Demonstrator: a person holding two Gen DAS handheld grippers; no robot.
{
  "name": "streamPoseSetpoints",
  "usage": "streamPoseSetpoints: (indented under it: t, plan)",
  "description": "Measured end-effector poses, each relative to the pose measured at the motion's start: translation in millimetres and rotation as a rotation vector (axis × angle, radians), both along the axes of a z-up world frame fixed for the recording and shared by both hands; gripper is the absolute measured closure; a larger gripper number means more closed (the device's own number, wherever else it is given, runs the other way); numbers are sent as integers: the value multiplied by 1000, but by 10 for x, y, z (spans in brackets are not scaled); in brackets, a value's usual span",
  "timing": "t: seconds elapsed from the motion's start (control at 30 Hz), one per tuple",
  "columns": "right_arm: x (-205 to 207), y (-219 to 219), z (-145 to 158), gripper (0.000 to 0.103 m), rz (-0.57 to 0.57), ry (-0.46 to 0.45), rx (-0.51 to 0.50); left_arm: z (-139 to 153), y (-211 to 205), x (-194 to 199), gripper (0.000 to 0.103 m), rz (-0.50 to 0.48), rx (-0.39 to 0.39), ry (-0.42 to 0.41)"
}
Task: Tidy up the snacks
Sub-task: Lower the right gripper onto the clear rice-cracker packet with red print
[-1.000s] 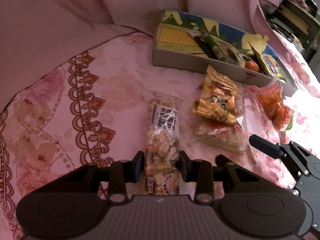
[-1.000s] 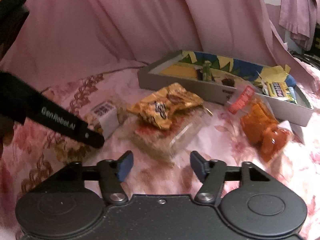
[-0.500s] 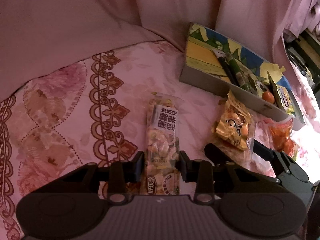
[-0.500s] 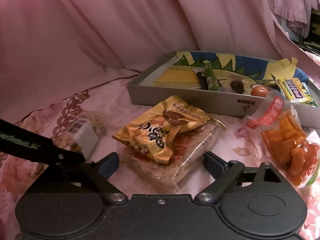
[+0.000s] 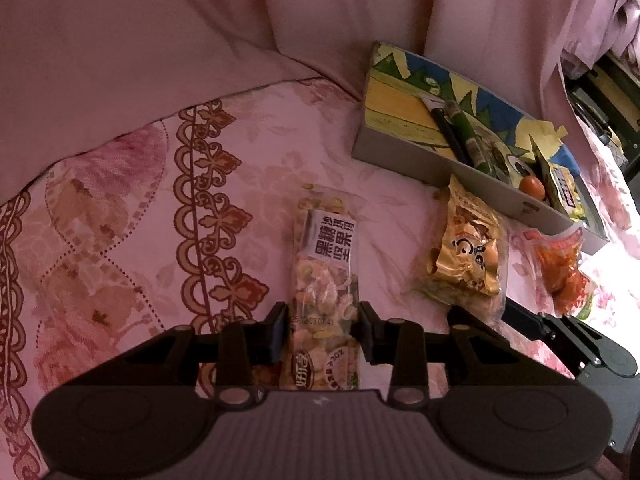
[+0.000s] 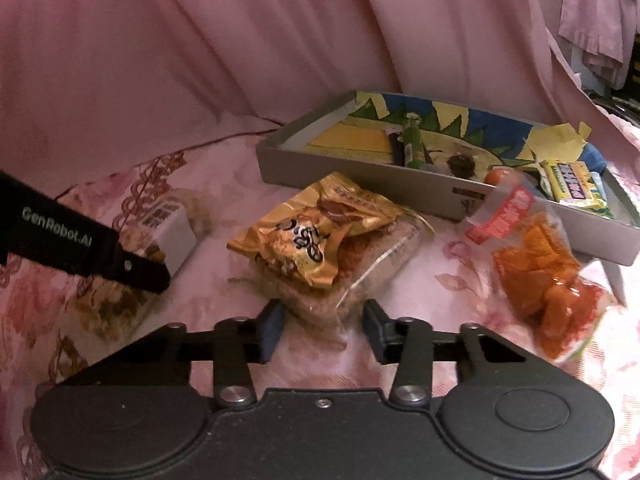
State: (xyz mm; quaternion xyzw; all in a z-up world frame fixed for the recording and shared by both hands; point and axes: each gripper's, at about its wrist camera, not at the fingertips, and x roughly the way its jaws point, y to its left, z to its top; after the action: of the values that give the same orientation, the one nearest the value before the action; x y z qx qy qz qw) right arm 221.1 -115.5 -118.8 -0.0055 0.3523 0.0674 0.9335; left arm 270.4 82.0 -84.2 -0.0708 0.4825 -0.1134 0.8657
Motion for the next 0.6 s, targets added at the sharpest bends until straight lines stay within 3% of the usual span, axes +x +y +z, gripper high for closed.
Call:
streamPoseSetpoints:
  t: [0.1, 0.17, 0.27, 0.6]
  plan:
    - [-10, -8, 4, 57, -11, 0, 22, 5, 21, 10, 63, 10, -8, 7]
    - [-3, -1, 6, 44, -15, 0, 49, 13, 50, 11, 63, 23, -16, 7]
    - [37, 67, 1, 33, -22, -9, 53, 38, 118, 21, 63, 50, -32, 1]
    - [411, 253, -52, 9, -161, -7, 36, 50, 292, 91, 63, 129, -77, -15]
